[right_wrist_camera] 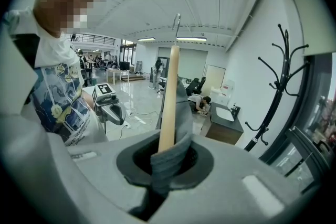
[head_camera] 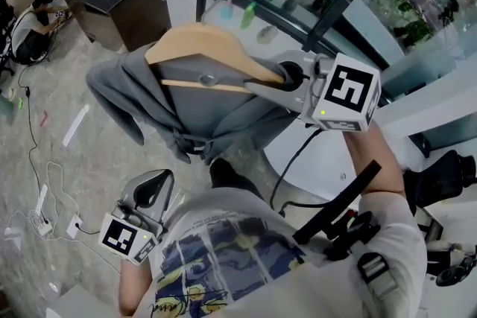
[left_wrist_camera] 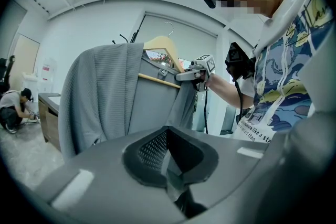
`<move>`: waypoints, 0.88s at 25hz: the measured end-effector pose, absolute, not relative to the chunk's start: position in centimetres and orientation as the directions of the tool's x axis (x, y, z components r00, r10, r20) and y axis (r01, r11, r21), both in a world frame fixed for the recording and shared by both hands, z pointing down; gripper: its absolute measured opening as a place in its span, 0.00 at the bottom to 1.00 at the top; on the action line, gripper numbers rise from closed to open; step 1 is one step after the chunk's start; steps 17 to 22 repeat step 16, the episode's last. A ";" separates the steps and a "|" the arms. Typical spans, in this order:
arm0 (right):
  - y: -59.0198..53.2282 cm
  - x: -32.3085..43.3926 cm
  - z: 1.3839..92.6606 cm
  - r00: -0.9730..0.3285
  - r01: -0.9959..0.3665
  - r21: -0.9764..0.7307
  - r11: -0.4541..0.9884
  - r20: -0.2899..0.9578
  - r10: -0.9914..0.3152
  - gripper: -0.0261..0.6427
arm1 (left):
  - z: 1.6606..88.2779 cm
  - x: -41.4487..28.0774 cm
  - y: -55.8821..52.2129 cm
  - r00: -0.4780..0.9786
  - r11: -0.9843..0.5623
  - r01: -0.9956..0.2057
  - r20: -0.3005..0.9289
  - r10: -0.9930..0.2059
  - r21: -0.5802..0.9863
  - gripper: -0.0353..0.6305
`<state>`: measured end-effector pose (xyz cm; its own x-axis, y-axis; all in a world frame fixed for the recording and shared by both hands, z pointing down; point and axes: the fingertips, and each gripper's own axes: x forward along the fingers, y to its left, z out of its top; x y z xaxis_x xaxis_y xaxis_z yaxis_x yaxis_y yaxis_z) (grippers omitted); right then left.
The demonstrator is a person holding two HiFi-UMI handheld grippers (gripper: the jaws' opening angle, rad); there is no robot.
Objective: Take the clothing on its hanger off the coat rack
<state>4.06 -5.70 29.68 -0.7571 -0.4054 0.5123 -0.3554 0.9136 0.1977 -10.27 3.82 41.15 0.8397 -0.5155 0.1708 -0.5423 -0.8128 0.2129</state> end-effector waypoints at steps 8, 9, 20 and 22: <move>-5.6 4.3 29.8 -0.753 -0.370 0.204 0.906 0.506 -0.421 0.05 | 41.5 -10.3 3.9 0.841 -0.815 -0.540 0.177 -0.511 0.212 0.06; -5.6 4.4 29.8 -0.752 -0.371 0.205 0.906 0.506 -0.423 0.05 | 41.5 -10.3 4.0 0.841 -0.815 -0.539 0.177 -0.511 0.212 0.06; -5.5 4.9 29.9 -0.746 -0.377 0.213 0.901 0.507 -0.432 0.05 | 41.5 -9.7 4.1 0.847 -0.821 -0.530 0.177 -0.501 0.211 0.06; -5.5 4.9 29.9 -0.746 -0.377 0.213 0.901 0.507 -0.432 0.05 | 41.5 -9.7 4.1 0.847 -0.821 -0.530 0.177 -0.501 0.211 0.06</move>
